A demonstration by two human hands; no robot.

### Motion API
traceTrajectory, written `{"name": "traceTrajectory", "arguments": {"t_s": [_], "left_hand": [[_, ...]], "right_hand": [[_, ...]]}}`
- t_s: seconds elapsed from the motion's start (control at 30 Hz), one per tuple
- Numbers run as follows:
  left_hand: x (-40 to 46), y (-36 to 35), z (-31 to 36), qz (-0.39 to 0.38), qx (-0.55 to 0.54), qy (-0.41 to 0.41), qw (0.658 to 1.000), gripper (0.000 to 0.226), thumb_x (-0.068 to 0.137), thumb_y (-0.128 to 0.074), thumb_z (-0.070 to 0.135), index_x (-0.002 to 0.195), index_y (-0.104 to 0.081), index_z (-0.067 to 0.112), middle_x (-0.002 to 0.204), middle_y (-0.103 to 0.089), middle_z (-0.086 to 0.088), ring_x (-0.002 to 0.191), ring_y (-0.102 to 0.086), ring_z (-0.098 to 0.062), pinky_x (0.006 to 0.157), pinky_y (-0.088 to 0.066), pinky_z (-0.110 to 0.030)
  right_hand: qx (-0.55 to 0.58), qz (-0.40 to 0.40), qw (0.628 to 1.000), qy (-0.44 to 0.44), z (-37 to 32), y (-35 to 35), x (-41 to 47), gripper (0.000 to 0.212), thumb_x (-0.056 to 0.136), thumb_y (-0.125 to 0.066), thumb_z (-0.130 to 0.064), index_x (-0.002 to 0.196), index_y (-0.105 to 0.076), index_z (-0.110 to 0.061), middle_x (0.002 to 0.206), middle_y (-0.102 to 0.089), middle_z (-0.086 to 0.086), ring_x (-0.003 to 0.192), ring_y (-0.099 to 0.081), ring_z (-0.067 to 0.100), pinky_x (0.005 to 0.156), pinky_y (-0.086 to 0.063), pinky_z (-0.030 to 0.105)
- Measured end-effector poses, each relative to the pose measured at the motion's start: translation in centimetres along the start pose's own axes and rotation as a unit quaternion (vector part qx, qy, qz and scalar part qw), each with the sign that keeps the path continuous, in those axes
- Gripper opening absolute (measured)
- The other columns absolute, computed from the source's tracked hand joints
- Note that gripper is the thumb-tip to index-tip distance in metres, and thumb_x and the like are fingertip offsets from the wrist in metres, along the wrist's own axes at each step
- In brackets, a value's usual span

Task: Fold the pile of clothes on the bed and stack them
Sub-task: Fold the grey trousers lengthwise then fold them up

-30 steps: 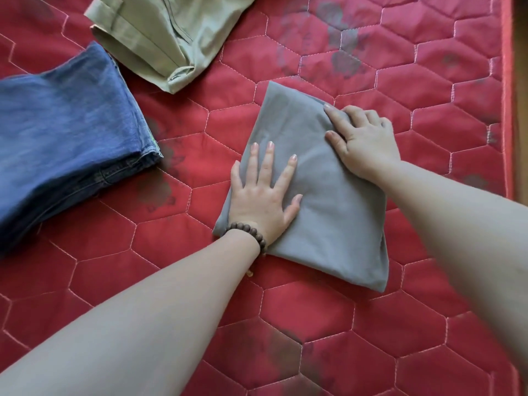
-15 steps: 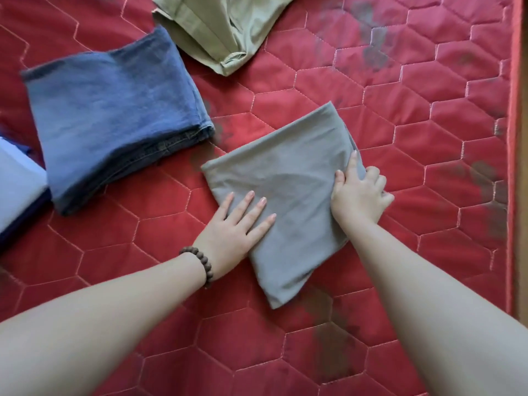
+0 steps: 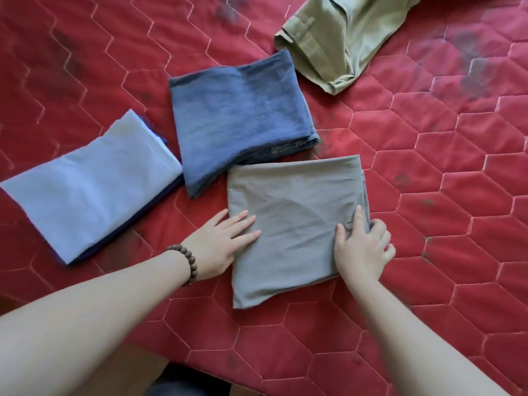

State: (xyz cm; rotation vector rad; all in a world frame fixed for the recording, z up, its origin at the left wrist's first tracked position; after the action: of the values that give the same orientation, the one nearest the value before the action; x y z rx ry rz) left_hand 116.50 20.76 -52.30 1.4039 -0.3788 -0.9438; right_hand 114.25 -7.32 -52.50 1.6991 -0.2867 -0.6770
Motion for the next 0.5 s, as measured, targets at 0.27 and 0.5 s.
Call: {"name": "traceTrajectory", "arguments": {"t_s": [0.27,0.5], "left_hand": [[0.4,6.2,-8.5,0.214,-0.147,0.341,0.904,0.058,0.087,-0.045,0.028,0.140,-0.044,0.007,0.148,-0.033,-0.028,0.138,-0.030,-0.043,0.115,-0.026,-0.051],[4.7,6.6,-18.5,0.127,-0.285,0.453,0.835,0.065,0.089,-0.053,0.021,0.148,-0.029,0.034,0.156,-0.006,-0.021,0.117,-0.049,-0.046,0.106,-0.038,-0.044]], "right_hand": [[0.129,0.055,0.970,0.199,-11.8,3.4,5.2,0.048,0.091,-0.055,-0.030,0.137,-0.052,-0.018,0.149,-0.033,0.021,0.137,-0.031,0.038,0.114,-0.020,0.054],[0.135,-0.077,0.971,0.184,-21.2,3.2,14.4,0.060,0.094,-0.052,-0.049,0.147,-0.026,-0.047,0.161,-0.004,0.011,0.146,-0.011,0.029,0.118,-0.017,0.042]]}}
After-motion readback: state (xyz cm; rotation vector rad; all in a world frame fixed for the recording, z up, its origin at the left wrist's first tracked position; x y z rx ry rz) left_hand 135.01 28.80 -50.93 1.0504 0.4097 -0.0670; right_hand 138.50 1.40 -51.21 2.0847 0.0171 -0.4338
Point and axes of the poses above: each hand's wrist, its own x-axis towards the middle knuckle, its own y-axis out of the back of the hand, z = x × y, the point moved 5 cm from there along x, towards the middle knuckle
